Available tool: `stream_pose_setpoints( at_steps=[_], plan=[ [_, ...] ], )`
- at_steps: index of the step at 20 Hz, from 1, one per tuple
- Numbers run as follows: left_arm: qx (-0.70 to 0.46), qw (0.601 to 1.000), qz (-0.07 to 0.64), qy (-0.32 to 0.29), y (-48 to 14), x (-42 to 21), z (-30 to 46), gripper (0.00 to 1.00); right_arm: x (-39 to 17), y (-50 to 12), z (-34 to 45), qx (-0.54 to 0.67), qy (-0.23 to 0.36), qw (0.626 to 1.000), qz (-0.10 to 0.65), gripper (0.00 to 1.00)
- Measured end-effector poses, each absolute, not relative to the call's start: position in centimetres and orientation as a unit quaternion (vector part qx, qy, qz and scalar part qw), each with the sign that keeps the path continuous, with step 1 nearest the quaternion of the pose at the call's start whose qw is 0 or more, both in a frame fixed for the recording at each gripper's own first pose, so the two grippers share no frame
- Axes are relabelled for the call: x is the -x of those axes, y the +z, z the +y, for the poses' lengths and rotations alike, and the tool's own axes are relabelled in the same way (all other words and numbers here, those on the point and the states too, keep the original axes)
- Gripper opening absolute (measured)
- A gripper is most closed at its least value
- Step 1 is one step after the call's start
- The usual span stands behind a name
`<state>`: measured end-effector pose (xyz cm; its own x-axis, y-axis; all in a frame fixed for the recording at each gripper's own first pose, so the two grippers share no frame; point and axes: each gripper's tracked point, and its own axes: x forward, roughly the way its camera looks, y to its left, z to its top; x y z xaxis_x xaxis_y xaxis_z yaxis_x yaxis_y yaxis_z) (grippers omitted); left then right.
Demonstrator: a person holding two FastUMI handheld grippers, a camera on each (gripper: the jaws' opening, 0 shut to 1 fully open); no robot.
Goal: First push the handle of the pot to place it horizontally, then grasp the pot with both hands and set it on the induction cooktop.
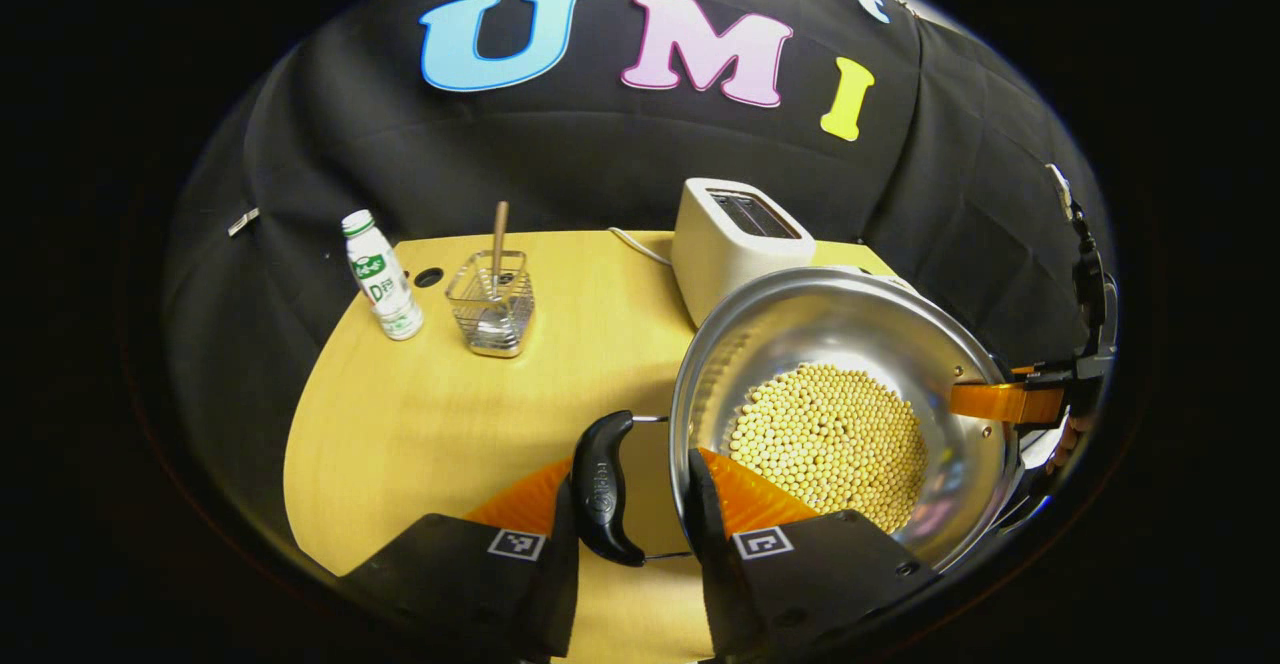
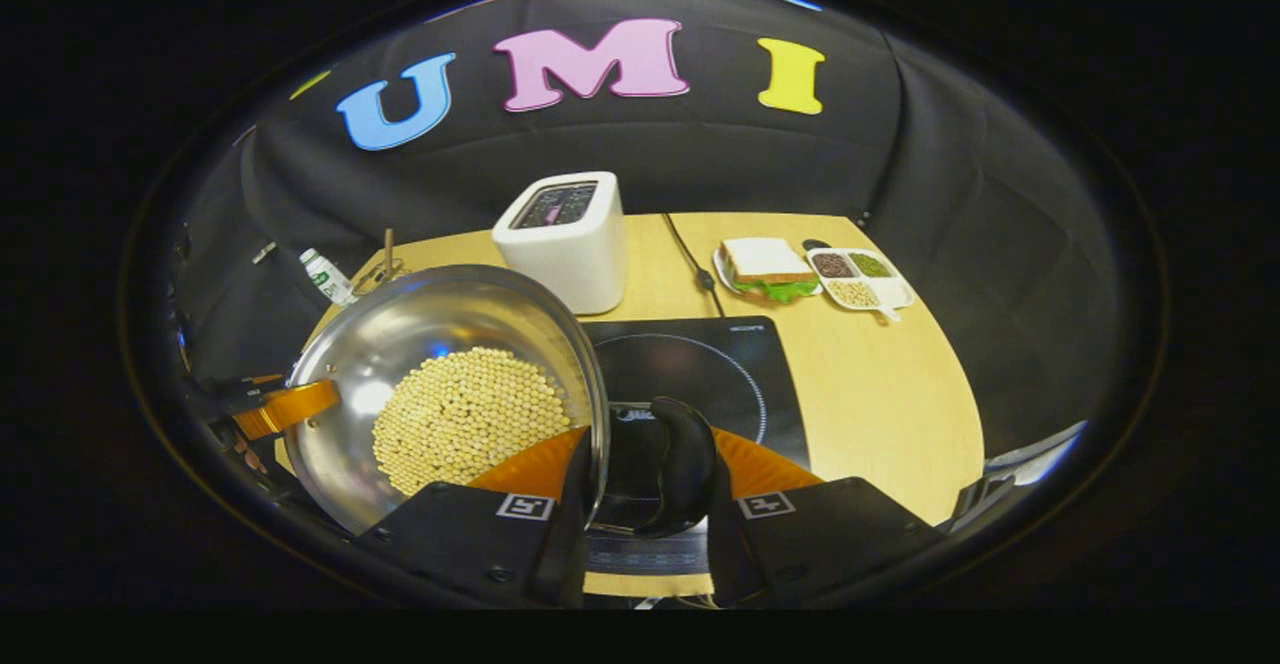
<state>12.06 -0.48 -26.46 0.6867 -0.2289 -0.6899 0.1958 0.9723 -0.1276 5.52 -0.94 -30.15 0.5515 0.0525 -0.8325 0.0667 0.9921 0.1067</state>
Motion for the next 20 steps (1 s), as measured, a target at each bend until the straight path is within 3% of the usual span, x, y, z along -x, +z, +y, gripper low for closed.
stream_pose_setpoints(
  at_steps=[10,20],
  plan=[
    [0.013,0.914,0.387,-0.121,-28.6,-14.3,-9.0,0.54,-7.0,-33.5,-9.0,-0.073,-0.01,0.874,0.48,0.51],
    [0.004,0.911,0.399,-0.107,-31.0,-15.2,-12.7,0.53,-7.8,-36.8,-12.2,-0.083,-0.001,0.871,0.484,0.52]
  ],
)
